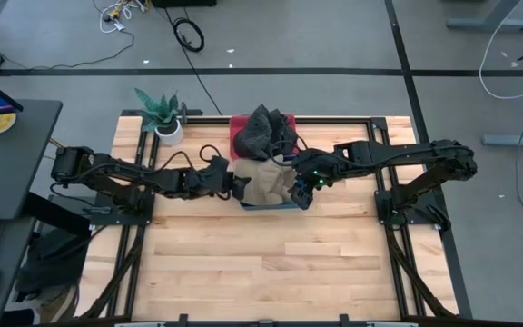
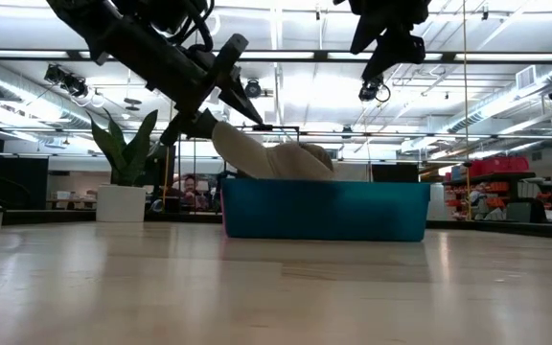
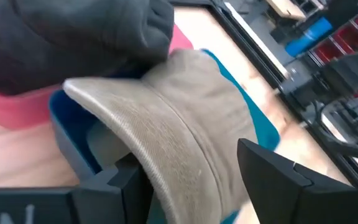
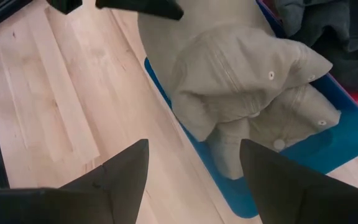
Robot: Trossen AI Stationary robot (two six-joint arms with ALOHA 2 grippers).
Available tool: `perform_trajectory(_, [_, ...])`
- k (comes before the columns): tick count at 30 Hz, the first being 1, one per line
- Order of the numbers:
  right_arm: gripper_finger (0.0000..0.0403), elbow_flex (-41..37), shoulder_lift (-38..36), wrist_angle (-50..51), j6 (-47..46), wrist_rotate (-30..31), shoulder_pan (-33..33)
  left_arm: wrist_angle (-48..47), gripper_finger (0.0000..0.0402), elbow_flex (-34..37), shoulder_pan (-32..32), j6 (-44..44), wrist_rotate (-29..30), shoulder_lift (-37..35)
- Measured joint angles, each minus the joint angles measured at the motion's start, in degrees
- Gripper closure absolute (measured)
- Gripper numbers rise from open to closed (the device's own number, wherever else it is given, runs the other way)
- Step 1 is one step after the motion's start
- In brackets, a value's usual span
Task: Pick & Place hat
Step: Put the brown cap into the blue bin
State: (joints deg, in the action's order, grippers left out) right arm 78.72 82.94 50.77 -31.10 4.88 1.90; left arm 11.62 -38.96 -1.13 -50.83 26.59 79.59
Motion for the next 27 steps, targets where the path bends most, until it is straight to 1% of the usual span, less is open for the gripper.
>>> perform_trajectory(2, [0.0148,0.0,0.0,-0.4,0.0,0.0,0.0,-1.1,0.0174,0.0,0.0,-1.4,-0.9,0.0])
perform_trajectory(6, [0.0148,0.0,0.0,-1.4,0.0,-0.1,0.1,-4.2,0.0165,0.0,0.6,-4.6,-0.9,0.0])
perform_trajectory(9, [0.0148,0.0,0.0,-1.6,0.1,-1.1,0.1,-4.3,0.0157,0.0,1.4,-5.6,-1.1,0.4])
perform_trajectory(16, [0.0148,0.0,0.0,-1.5,1.3,-1.3,0.1,-3.7,0.0131,0.0,1.7,-7.9,-1.5,0.4])
perform_trajectory(20, [0.0148,0.0,0.0,-1.5,3.1,-1.3,0.1,-3.3,0.0120,0.0,0.5,-9.5,0.5,0.3])
perform_trajectory(22, [0.0148,0.0,0.0,-1.5,3.6,-1.3,0.1,-3.9,0.0119,0.0,0.5,-10.9,-0.7,-0.2])
perform_trajectory(25, [0.0148,0.0,0.0,-1.5,3.9,-1.3,0.1,-6.3,0.0122,0.0,0.5,-15.7,-3.2,-1.4])
perform_trajectory(27, [0.0148,0.0,0.0,-1.5,4.0,-1.3,0.1,-8.3,0.0126,0.0,0.5,-17.2,-3.4,-2.1])
